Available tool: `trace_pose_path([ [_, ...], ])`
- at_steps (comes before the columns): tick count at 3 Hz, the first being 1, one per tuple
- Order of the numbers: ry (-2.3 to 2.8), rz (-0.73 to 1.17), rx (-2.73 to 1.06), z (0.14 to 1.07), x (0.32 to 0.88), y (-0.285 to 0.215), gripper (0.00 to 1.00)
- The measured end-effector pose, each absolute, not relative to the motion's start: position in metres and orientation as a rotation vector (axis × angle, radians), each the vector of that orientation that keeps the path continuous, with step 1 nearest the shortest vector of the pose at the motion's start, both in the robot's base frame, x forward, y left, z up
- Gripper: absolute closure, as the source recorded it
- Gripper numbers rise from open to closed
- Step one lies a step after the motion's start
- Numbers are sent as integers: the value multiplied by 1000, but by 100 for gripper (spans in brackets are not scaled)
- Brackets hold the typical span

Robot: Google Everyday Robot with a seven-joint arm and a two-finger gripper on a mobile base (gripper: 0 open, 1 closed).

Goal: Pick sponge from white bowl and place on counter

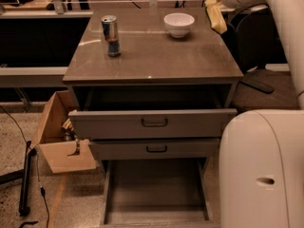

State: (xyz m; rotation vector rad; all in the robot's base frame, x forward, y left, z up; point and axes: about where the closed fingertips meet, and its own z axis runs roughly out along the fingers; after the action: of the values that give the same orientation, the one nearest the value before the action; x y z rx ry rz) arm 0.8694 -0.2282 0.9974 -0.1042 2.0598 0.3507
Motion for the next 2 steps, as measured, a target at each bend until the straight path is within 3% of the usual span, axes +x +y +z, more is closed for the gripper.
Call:
trace_pose_path([
  [2,2124,445,-93,974,827,-198,100],
])
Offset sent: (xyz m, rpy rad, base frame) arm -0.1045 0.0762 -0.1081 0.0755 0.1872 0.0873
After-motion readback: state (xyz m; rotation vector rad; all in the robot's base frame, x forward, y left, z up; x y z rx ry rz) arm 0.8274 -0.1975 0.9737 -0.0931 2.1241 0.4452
